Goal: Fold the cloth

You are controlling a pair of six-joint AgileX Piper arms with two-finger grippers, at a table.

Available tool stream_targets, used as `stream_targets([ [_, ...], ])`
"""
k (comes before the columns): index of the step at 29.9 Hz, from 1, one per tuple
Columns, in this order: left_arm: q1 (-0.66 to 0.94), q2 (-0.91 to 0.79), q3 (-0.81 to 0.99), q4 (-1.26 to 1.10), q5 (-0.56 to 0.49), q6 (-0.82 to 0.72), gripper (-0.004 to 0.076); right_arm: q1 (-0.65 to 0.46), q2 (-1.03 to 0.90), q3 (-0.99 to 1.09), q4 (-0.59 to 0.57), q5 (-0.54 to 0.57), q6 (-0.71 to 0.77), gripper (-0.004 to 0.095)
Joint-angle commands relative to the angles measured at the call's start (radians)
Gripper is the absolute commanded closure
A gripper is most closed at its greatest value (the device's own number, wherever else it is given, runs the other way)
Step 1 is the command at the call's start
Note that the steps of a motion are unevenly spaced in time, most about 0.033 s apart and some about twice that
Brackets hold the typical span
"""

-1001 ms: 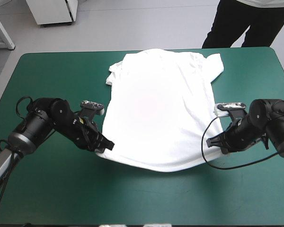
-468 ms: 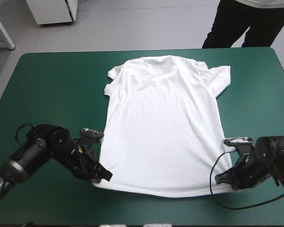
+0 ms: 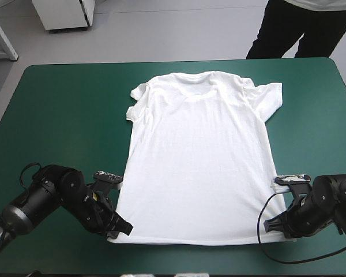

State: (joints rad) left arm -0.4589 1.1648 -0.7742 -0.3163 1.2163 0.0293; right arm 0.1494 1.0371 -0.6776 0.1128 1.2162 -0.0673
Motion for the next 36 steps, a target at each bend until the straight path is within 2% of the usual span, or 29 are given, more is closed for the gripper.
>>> stream_targets([
  [1, -0.008, -0.024, -0.016, -0.031, 0.072, -0.007, 0.0619, -0.002, -0.022, -0.02, 0.004, 0.032, 0.012, 0.0595],
  [5, -0.008, -0.025, -0.016, -0.064, 0.075, -0.007, 0.0498, -0.002, -0.039, -0.02, -0.014, 0.032, 0.025, 0.0379],
  [7, -0.008, -0.033, -0.016, -0.081, 0.079, -0.007, 0.0466, -0.002, -0.053, -0.022, -0.017, 0.032, 0.035, 0.0347],
  [13, -0.006, -0.109, -0.085, -0.062, 0.066, -0.046, 0.0447, -0.002, -0.093, -0.101, -0.043, 0.032, 0.06, 0.0344],
  [15, -0.006, -0.113, -0.162, 0.019, 0.019, -0.081, 0.0428, -0.002, -0.084, -0.157, -0.073, 0.027, 0.067, 0.0344],
  [18, -0.006, -0.085, -0.258, 0.139, -0.094, -0.09, 0.0346, -0.002, -0.04, -0.255, -0.128, -0.006, 0.109, 0.0344],
  [21, -0.006, 0.003, -0.356, 0.244, -0.175, -0.102, 0.0254, -0.002, 0.029, -0.349, -0.158, -0.04, 0.119, 0.0344],
  [23, -0.006, 0.084, -0.419, 0.316, -0.192, -0.118, 0.0232, -0.002, 0.08, -0.417, -0.16, -0.055, 0.119, 0.0344],
  [28, 0.011, 0.283, -0.548, 0.394, -0.238, -0.114, 0.0229, -0.002, 0.219, -0.576, -0.16, -0.09, 0.117, 0.0344],
  [36, 0.15, 0.561, -0.705, 0.306, -0.274, -0.06, 0.0229, -0.002, 0.383, -0.751, -0.161, -0.093, 0.11, 0.0344],
])
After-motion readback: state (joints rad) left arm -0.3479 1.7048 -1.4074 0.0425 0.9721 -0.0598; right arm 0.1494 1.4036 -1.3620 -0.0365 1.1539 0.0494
